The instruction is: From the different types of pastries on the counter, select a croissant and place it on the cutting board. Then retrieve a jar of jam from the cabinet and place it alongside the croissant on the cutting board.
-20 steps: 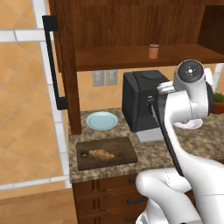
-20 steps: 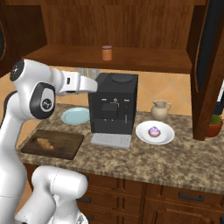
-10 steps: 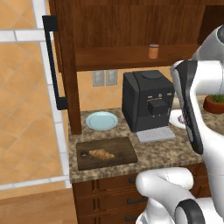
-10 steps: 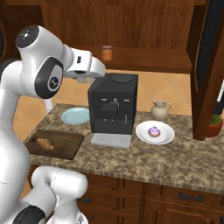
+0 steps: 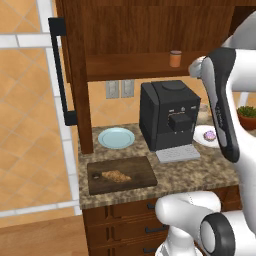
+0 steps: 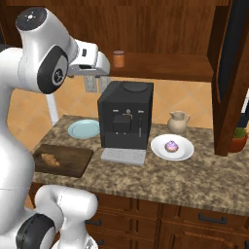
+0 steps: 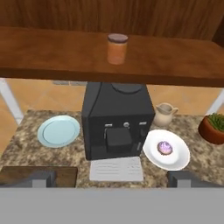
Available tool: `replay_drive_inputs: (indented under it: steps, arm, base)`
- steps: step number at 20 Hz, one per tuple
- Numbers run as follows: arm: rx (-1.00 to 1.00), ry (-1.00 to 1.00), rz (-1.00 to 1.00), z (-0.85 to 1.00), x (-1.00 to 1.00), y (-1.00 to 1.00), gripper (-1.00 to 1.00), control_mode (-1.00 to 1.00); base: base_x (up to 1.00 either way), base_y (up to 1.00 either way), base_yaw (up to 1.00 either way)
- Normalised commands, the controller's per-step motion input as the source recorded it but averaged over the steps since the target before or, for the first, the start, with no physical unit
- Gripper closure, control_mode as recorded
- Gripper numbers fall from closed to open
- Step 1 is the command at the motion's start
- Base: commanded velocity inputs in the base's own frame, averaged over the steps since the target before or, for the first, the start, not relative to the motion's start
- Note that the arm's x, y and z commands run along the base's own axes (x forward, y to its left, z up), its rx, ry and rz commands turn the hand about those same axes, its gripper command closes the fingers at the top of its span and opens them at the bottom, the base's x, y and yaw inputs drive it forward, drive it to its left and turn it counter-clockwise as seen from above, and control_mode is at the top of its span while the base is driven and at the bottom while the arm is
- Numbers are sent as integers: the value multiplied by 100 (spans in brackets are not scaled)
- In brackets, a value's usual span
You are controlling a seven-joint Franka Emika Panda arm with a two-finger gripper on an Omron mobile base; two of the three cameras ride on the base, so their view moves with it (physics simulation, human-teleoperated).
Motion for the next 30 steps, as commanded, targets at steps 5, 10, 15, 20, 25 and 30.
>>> replay_drive_inputs:
  steps: [5, 10, 15, 20, 25, 30]
  arm:
    - [-1, 0, -3, 24, 47, 32, -100, -100]
    - [-1, 0, -12, 1, 60, -7, -100, -100]
    - [2, 3, -6, 0, 52, -9, -100, -100]
    - [4, 1, 0, 0, 61, 0, -100, -100]
    - [0, 0, 0, -2, 21, -17, -100, -100]
    - [0, 0, 0, -13, 0, -15, -100, -100]
  base:
    - [0, 0, 0]
    - [0, 0, 0]
    - [0, 0, 0]
    - [0, 0, 0]
    - [0, 0, 0]
    - [0, 0, 0]
